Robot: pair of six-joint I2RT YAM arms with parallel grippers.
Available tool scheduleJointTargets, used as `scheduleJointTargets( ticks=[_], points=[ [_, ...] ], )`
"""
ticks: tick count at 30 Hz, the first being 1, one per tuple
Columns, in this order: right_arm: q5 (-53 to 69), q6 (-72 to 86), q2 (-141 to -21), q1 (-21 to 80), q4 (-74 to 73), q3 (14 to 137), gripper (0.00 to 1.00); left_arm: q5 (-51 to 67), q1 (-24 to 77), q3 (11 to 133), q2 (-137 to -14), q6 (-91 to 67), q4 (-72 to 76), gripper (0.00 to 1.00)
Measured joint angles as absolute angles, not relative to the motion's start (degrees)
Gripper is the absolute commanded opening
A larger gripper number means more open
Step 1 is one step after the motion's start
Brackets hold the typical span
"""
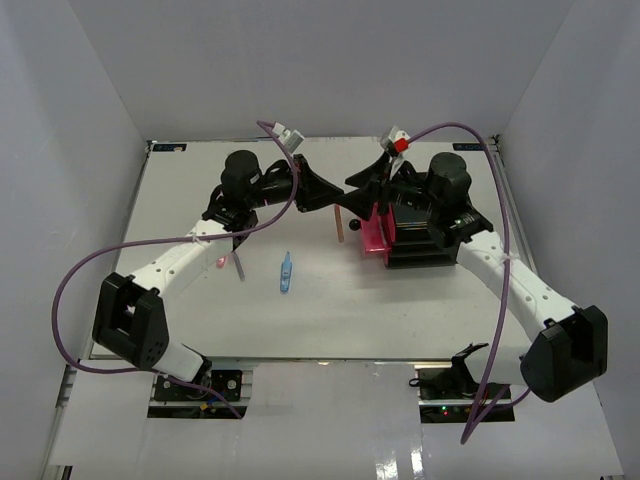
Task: Sort the stationery into containers
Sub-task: Place the pen in the drawer.
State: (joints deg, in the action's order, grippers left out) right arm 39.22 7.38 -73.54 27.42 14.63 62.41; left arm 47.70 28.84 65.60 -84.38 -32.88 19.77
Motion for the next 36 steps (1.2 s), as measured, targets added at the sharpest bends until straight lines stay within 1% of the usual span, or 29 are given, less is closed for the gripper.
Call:
scheduleJointTargets(
  ticks=[3, 4, 6, 7, 10, 16, 19, 21, 26, 33, 36],
  points=[
    [36.69, 6.81, -71.29, 27.38, 14.33, 60.82, 0.72, 46.83, 28.86, 65.60, -84.93, -33.80, 19.97, 0.00],
    [35.90, 6.63, -70.39, 27.38, 14.17, 60.20, 0.77, 46.13, 28.91, 65.60, -85.14, -34.11, 19.94, 0.00],
    [34.20, 6.31, -68.38, 27.35, 13.37, 59.11, 0.81, 44.80, 28.99, 65.60, -85.67, -34.54, 19.92, 0.00],
    [33.10, 6.02, -67.24, 27.35, 12.99, 58.65, 0.85, 43.88, 28.99, 65.60, -85.93, -34.79, 19.92, 0.00],
    [29.82, 5.52, -63.35, 27.33, 11.81, 57.36, 0.91, 41.30, 28.99, 65.63, -86.87, -35.46, 19.88, 0.00],
    [22.15, 5.06, -54.37, 27.33, 9.17, 54.17, 0.98, 37.56, 28.99, 68.10, -92.23, -38.04, 19.88, 0.00],
    [18.76, 4.27, -50.83, 27.33, 7.75, 53.01, 0.93, 36.67, 28.99, 68.99, -95.64, -40.05, 20.82, 0.00],
    [17.04, 3.90, -48.95, 27.33, 6.42, 52.42, 0.92, 36.23, 29.06, 69.21, -97.89, -41.43, 21.45, 0.00],
    [14.96, 3.40, -46.13, 27.33, 3.73, 50.65, 0.91, 34.83, 29.87, 73.10, -103.96, -43.33, 21.47, 0.01],
    [13.63, 2.50, -43.77, 27.33, 0.73, 49.06, 0.91, 32.95, 31.64, 76.73, -108.92, -46.15, 22.79, 0.03],
    [13.56, 2.42, -42.63, 27.33, 0.05, 48.60, 0.91, 32.18, 32.21, 77.89, -110.72, -46.72, 22.81, 0.06]
  ],
)
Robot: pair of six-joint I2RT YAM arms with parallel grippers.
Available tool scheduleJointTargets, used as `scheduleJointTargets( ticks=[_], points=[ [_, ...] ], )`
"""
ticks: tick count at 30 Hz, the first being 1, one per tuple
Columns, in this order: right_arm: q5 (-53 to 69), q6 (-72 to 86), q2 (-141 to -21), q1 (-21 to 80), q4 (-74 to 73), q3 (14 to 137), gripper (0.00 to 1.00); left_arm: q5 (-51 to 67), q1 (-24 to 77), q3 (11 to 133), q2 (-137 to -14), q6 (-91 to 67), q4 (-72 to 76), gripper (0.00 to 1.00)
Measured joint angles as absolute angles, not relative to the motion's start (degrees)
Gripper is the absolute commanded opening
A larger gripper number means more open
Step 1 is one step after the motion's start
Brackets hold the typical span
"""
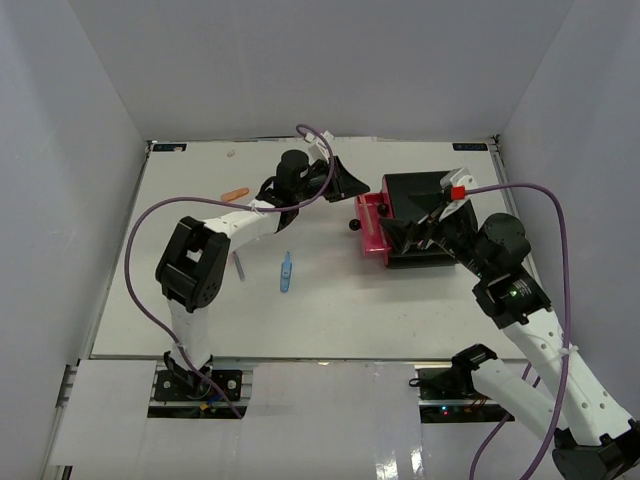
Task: Sort the stationery into containers
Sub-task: Place the pen in the drawer.
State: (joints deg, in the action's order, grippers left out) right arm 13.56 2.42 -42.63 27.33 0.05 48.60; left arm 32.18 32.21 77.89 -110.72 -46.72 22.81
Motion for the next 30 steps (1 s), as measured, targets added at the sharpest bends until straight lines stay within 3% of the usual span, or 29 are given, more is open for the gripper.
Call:
scheduleJointTargets(
  ticks=[7, 30],
  points=[
    [13.41, 2.24, -40.84, 27.33, -0.34, 46.59, 0.90, 30.79, 33.47, 80.31, -114.85, -46.52, 22.26, 0.11],
    [10.59, 1.43, -37.91, 27.33, -2.98, 44.62, 0.90, 29.10, 33.98, 83.00, -119.02, -43.92, 19.64, 0.43]
  ],
)
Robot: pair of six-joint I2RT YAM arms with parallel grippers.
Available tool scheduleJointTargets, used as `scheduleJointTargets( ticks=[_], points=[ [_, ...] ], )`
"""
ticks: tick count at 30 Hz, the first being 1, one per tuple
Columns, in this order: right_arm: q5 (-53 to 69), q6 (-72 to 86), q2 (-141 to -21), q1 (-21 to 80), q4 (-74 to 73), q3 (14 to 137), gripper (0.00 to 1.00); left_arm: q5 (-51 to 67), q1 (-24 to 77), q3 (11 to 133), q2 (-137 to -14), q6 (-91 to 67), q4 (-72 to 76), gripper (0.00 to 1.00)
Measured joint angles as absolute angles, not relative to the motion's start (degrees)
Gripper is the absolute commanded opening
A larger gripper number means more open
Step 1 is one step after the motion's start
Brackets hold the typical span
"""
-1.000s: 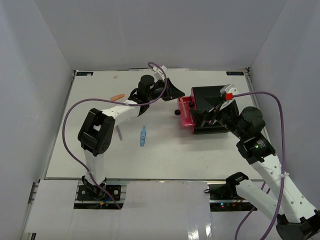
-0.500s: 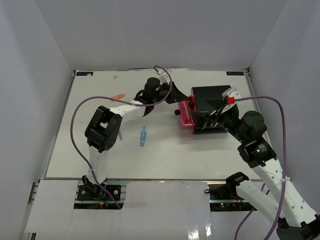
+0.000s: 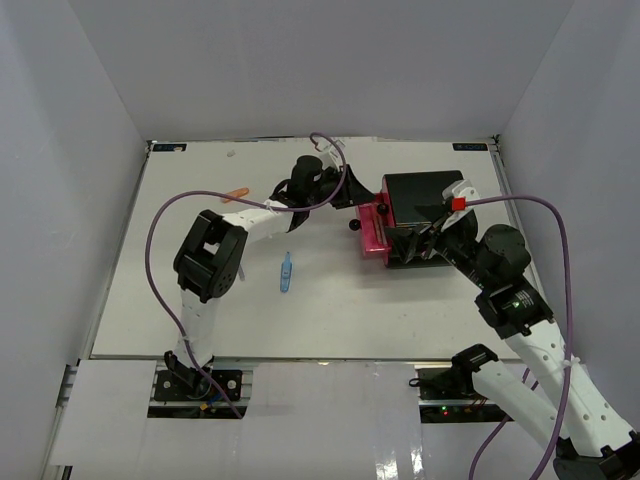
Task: Sort the stationery into containers
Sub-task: Place the pen in the drawer, then pick up the pen from the center of the board.
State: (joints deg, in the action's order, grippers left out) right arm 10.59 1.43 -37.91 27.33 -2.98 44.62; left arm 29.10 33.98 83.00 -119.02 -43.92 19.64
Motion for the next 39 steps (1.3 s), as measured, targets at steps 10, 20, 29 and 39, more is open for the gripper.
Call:
scheduleJointTargets(
  ticks=[10, 20, 29, 39],
  points=[
    [10.35, 1.21, -36.86, 27.33, -3.11, 44.34, 0.90, 27.79, 33.98, 84.84, -120.09, -41.76, 16.80, 0.74],
    [9.10, 0.99, -35.94, 27.33, -4.05, 44.34, 0.90, 14.44, 33.98, 85.19, -108.44, -32.80, 4.64, 0.98],
    [7.99, 1.10, -35.55, 27.33, -4.67, 44.34, 0.90, -5.69, 33.54, 78.32, -86.11, -26.96, -6.63, 0.98],
    [6.11, 2.13, -35.33, 27.33, -5.89, 44.10, 0.90, -20.01, 26.96, 58.13, -75.88, -34.50, -26.35, 0.95]
  ],
)
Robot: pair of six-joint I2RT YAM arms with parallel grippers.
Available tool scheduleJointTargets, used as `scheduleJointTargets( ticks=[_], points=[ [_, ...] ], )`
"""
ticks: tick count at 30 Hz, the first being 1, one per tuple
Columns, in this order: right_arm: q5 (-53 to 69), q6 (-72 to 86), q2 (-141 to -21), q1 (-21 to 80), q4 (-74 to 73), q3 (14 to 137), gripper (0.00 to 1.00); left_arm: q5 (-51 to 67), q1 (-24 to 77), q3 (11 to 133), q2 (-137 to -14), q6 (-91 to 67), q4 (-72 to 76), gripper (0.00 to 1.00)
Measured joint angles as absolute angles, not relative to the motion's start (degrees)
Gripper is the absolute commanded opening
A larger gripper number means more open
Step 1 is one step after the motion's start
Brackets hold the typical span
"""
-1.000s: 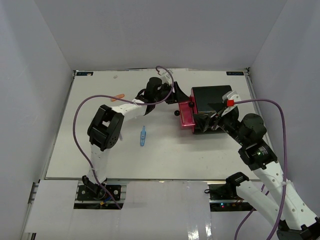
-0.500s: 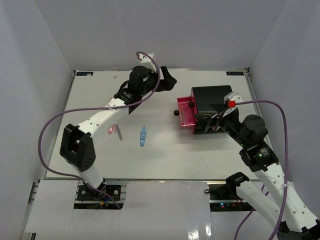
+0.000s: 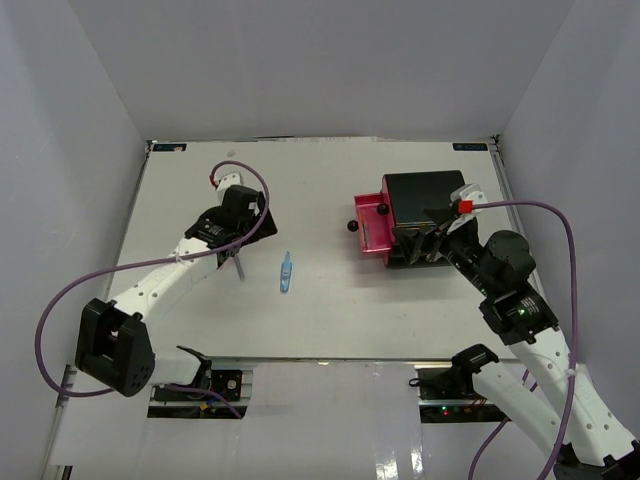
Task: Sort the stationery into containers
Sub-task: Pick up the pen from the center of the board.
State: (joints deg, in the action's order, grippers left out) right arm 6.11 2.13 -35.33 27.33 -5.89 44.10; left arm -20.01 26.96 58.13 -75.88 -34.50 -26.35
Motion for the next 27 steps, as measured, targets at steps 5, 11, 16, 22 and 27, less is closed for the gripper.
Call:
scheduleJointTargets(
  ticks=[5, 11, 16, 22, 27],
  points=[
    [6.00, 2.70, -35.94, 27.33, -6.63, 43.79, 0.92, -21.76, 26.15, 51.35, -73.23, -40.05, -33.10, 0.90],
    [6.04, 2.90, -36.62, 27.33, -7.33, 42.24, 0.92, -22.50, 25.91, 46.83, -72.38, -44.51, -35.92, 0.80],
    [6.09, 2.96, -36.75, 27.33, -7.60, 42.17, 0.92, -23.51, 25.04, 46.33, -76.47, -45.95, -35.77, 0.74],
    [6.11, 2.98, -36.45, 27.33, -7.60, 41.43, 0.92, -23.62, 23.81, 46.52, -82.70, -45.82, -34.30, 0.69],
    [6.07, 2.98, -36.12, 27.33, -7.75, 41.32, 0.92, -23.42, 23.03, 46.76, -86.59, -45.21, -32.80, 0.62]
  ],
)
